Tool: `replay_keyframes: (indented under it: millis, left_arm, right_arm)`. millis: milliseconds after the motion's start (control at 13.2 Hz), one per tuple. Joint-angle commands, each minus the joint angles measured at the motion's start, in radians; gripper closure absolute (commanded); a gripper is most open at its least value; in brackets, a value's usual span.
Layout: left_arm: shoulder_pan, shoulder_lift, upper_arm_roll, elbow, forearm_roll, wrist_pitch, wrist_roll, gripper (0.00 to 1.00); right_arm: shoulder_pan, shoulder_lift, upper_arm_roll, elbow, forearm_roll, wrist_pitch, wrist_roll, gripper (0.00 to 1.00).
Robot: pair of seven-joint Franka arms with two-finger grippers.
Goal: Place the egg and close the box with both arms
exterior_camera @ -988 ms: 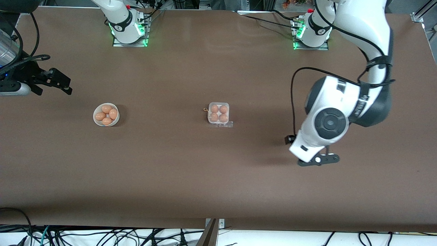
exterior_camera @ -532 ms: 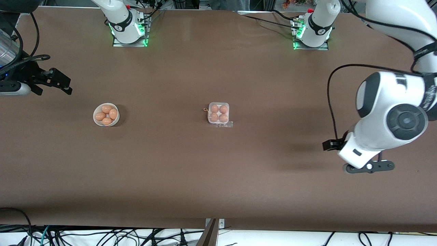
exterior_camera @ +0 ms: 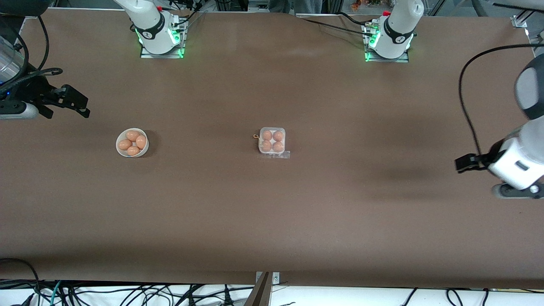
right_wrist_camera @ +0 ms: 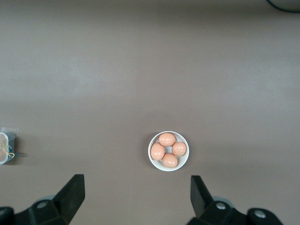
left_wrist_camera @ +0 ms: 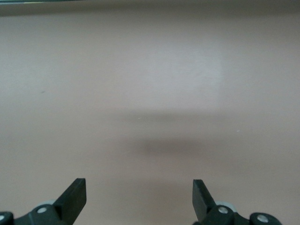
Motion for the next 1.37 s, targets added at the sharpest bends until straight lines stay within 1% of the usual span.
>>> replay_keyframes:
  millis: [0,152,304,380,532,608,760,912,1292]
  left_arm:
    - [0.02,-0.14,-0.012,-0.185,-0.01,0.074,0.019,0.0]
    - [0.02,-0.168,-0.015,-0.246,-0.014,0.111,0.019,0.0]
    - [0.011,-0.217,-0.018,-0.344,-0.032,0.185,0.01,0.0]
    - [0.011,-0.237,-0.018,-0.367,-0.05,0.189,0.014,0.0]
    - [0.014,-0.263,-0.018,-0.385,-0.11,0.186,0.016,0.0]
    - [0.017,-0.285,-0.018,-0.403,-0.119,0.183,0.017,0.0]
    - [0.021,-0.309,-0.018,-0.432,-0.121,0.177,0.019,0.0]
    - [0.021,-0.323,-0.018,-0.432,-0.119,0.167,0.017,0.0]
    - [0.02,-0.345,-0.018,-0.426,-0.107,0.084,0.014,0.0]
  right_arm:
    - [-0.003,-0.007,0.0,-0.005,0.005,0.001,-0.013,0.0]
    - [-0.003,-0.007,0.0,-0.005,0.005,0.001,-0.013,0.0]
    - [-0.003,-0.007,0.0,-0.005,0.003,0.001,-0.013,0.0]
    - [-0.003,-0.007,0.0,-0.005,0.003,0.001,-0.013,0.0]
    - [-0.003,-0.007,0.0,-0.006,0.003,0.001,-0.012,0.0]
    - [-0.003,-0.007,0.0,-0.006,0.003,0.001,-0.013,0.0]
    - [-0.003,-0.007,0.0,-0.006,0.003,-0.001,-0.013,0.0]
    - [-0.003,-0.007,0.0,-0.006,0.003,-0.001,-0.013,0.0]
    - [-0.003,-0.007,0.0,-0.008,0.003,-0.001,-0.012,0.0]
